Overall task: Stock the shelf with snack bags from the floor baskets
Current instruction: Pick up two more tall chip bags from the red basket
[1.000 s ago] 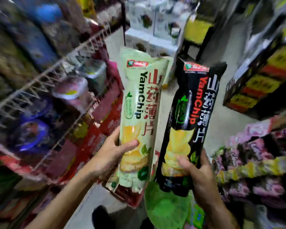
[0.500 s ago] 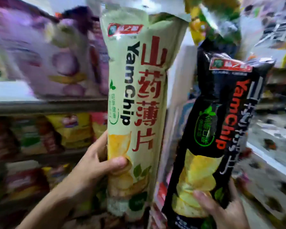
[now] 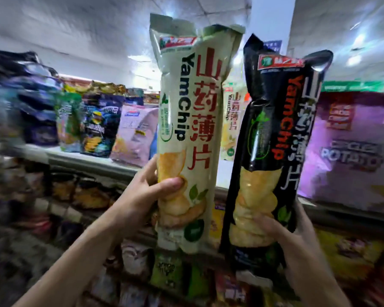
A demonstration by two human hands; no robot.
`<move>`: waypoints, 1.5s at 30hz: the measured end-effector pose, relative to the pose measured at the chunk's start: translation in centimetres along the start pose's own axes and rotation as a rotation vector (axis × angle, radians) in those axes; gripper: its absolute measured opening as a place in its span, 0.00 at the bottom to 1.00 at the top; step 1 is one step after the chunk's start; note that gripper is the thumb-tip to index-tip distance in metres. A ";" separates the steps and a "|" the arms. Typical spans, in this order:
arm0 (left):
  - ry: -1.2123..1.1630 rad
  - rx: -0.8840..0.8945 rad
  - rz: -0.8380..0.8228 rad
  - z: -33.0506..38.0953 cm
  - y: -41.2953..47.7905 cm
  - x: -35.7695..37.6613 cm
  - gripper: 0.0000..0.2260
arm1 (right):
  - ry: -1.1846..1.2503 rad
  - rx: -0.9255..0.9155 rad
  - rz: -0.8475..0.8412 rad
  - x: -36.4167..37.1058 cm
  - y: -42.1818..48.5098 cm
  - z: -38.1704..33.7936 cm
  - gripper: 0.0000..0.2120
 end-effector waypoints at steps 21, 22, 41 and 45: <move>0.083 -0.256 -0.036 -18.8 35.1 -11.4 0.23 | -0.508 0.203 0.071 -2.7 34.0 14.3 0.06; 0.055 -0.268 -0.031 -19.4 35.2 -11.7 0.21 | -0.520 0.209 0.076 -2.9 34.4 14.7 0.07; 0.073 -0.325 -0.122 -19.3 35.7 -12.8 0.25 | -0.585 0.214 0.110 -0.4 34.5 14.7 0.09; 0.091 -0.315 -0.139 -18.6 35.3 -12.7 0.31 | -0.625 0.244 0.061 0.0 34.3 14.5 0.08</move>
Point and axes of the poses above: each hand's wrist, its own y-axis towards the middle knuckle, its own x-axis out of the palm, z = x × y, the point moved 8 cm from there along y, towards the middle knuckle, and after that the axes turned 3 degrees about -y, right-handed, at the moved point
